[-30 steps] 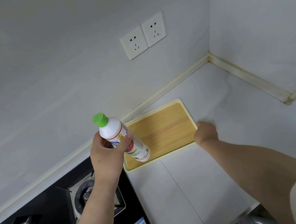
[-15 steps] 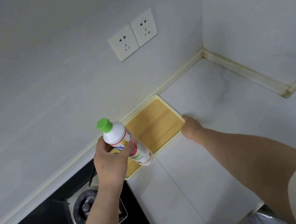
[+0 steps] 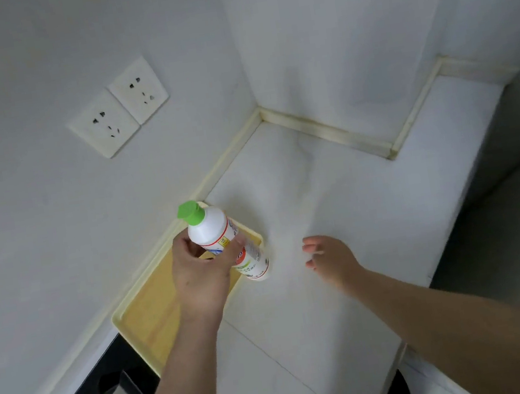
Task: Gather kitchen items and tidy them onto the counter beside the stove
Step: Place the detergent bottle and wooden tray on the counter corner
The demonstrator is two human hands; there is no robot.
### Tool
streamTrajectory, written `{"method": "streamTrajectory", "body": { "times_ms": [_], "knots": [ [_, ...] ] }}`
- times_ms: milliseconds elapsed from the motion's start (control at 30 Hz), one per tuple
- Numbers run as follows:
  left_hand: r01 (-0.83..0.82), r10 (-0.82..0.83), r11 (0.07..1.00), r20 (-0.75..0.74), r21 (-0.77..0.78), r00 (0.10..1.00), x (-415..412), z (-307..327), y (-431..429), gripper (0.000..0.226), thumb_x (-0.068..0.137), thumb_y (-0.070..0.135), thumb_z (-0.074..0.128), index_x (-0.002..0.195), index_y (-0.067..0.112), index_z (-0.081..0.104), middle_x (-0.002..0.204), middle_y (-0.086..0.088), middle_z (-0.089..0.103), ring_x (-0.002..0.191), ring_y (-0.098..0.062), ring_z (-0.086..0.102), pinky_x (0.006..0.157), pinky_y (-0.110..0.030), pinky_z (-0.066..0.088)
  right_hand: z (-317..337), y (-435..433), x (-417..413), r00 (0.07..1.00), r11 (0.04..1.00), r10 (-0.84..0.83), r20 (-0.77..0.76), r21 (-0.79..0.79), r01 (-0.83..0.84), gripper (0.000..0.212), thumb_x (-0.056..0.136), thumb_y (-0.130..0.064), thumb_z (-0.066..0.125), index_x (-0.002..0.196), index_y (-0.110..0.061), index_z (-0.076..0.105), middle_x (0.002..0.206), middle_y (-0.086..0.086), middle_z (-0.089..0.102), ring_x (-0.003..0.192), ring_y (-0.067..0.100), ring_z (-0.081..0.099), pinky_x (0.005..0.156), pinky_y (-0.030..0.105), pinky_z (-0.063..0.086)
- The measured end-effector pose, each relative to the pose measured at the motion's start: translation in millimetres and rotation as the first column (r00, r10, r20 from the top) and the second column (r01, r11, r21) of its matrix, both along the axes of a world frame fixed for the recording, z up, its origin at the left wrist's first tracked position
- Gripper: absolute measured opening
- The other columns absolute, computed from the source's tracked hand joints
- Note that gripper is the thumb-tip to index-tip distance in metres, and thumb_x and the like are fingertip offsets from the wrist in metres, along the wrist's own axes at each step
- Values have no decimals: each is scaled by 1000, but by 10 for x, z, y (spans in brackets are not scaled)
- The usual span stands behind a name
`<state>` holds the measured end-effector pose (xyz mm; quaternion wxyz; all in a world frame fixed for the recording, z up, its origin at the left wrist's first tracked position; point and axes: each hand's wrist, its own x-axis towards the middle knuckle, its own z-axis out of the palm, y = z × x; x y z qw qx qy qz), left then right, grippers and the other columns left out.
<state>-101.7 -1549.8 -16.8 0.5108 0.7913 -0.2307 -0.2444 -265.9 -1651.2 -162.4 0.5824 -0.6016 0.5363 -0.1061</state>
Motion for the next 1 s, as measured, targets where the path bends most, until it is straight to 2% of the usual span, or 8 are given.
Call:
{"method": "streamTrajectory", "body": {
  "times_ms": [100,200,267,433,633,733,800,1000],
  "knots": [
    [147,-147,989,2,-17,989,-223,-160,-458,52,67,18,90,105,26,55,101,8,67,85,6,64,68,-15,49,91,-64,-322,984,985,-167,61,-27,169,44,87,14,42,116,-8,66,109,8,67,81,9,62,71,14,47],
    [329,-328,944,27,-36,944,-563,-292,-954,58,65,18,91,108,24,54,96,15,64,79,16,59,66,-4,44,236,-119,-612,978,975,-204,-33,-95,200,42,86,10,41,109,-12,69,100,1,65,87,17,61,80,20,47],
    [430,-428,902,49,-36,902,-779,-362,-1255,61,64,21,92,110,25,52,95,18,62,81,15,58,67,-2,43,312,-127,-784,979,976,-174,-103,-148,158,35,88,5,44,106,-13,69,99,-1,65,89,14,59,83,16,44],
    [585,-582,811,73,-23,810,-1300,-525,-1928,62,66,29,90,116,23,55,104,12,64,95,-8,61,79,-17,45,474,-72,-1189,955,965,-175,-238,-234,119,27,97,-8,49,112,-15,70,111,-2,69,100,14,63,84,10,40],
    [617,-610,787,128,-17,782,-1658,-671,-2455,61,70,30,87,120,16,56,108,6,66,100,-17,63,88,-30,50,605,-13,-1430,951,947,-212,-224,-289,143,28,97,-9,50,116,-16,68,111,0,70,95,14,64,90,17,47],
    [629,-620,777,152,-14,769,-1753,-697,-2590,61,72,30,86,122,15,56,111,5,66,98,-15,62,85,-28,48,699,-18,-1519,950,937,-228,-213,-312,155,29,97,-9,49,119,-16,67,113,0,69,101,15,64,92,19,48],
    [626,-614,779,178,-14,769,-1804,-716,-2631,62,71,30,87,122,14,56,112,4,67,98,-15,62,85,-28,47,749,-32,-1589,945,929,-254,-206,-323,179,29,98,-8,48,120,-16,66,114,-2,68,102,13,63,90,14,46],
    [561,-547,827,176,-34,818,-1850,-735,-2598,63,71,27,87,123,13,53,113,2,65,97,-15,60,83,-23,42,807,-55,-1670,939,924,-293,-182,-306,229,29,100,-10,49,122,-19,65,115,-4,66,101,10,62,86,13,47]
  ]
}}
